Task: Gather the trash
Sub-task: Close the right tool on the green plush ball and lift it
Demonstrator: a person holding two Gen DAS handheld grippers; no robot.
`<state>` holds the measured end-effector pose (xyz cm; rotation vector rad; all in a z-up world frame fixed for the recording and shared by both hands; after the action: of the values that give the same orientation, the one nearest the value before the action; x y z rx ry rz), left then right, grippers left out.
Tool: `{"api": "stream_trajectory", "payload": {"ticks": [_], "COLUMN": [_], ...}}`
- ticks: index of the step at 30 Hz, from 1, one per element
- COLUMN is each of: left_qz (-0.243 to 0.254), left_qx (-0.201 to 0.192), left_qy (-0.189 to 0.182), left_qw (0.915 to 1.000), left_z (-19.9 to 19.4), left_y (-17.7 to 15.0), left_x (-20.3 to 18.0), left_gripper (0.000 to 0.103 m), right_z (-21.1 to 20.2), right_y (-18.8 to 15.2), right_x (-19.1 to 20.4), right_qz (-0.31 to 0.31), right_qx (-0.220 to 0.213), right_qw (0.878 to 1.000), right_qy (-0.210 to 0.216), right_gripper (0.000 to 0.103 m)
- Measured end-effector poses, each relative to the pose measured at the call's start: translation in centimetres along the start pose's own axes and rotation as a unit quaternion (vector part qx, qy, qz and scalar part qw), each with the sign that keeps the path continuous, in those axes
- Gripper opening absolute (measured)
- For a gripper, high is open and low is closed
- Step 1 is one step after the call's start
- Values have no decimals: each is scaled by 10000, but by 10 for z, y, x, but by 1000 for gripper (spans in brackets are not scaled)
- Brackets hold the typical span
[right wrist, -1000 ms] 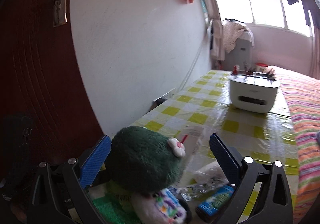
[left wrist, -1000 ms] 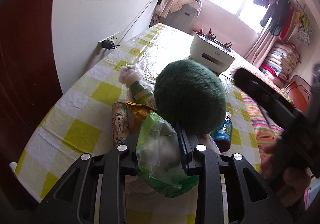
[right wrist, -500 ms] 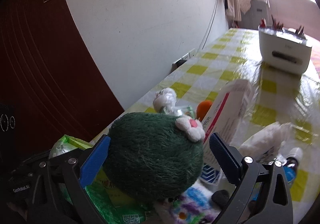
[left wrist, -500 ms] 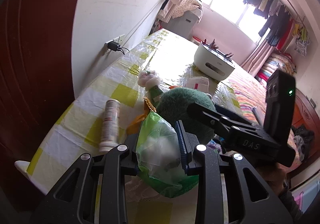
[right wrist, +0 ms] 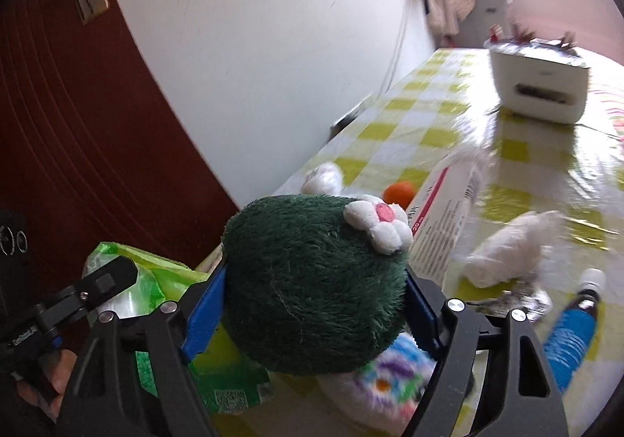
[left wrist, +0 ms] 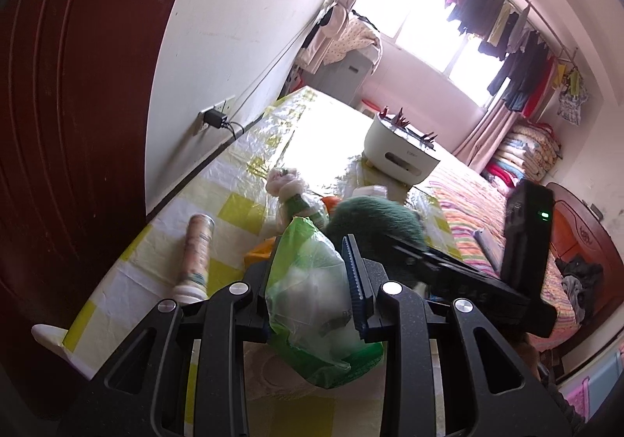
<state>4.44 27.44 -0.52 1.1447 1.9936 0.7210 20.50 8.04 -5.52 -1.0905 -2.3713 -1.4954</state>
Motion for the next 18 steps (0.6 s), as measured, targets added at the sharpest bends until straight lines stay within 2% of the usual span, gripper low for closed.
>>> {"api": "stream_trajectory", "payload": {"ticks": [10,15,18], "left_qz": [334,502,639], "left_qx": [-230,-230,-259], "left_qy": [-110,-238,-293], "left_qw": [9991,9982,9972], "left_z": [-10,-13,-15], "left_y": [-8,-12,-11], "left_x": [-30,-55,-74], "left_gripper": [28,28,28], "right_z": [-87,-125,-143], "right_y": [-17,-21,-20], "right_x": [2,-12,-21], "right_qz": [-142,350,533], "right_qx": [-979,-1441,-1628], "right_qw": [9934,9888,9851], "right_qy": [-585,-143,-138], "right_gripper": [77,78,78]}}
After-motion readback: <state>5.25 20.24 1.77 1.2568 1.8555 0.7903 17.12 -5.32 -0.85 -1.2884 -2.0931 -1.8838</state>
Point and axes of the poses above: each gripper's, at about its wrist camera, not at the fingertips, and z roughly the way its jaws point, x to its left, y to its top, the point moved 3 cm from there along z, roughly the way its jaws point, and after that the axes turned 11 degrees about y, right-handed, at the moved point
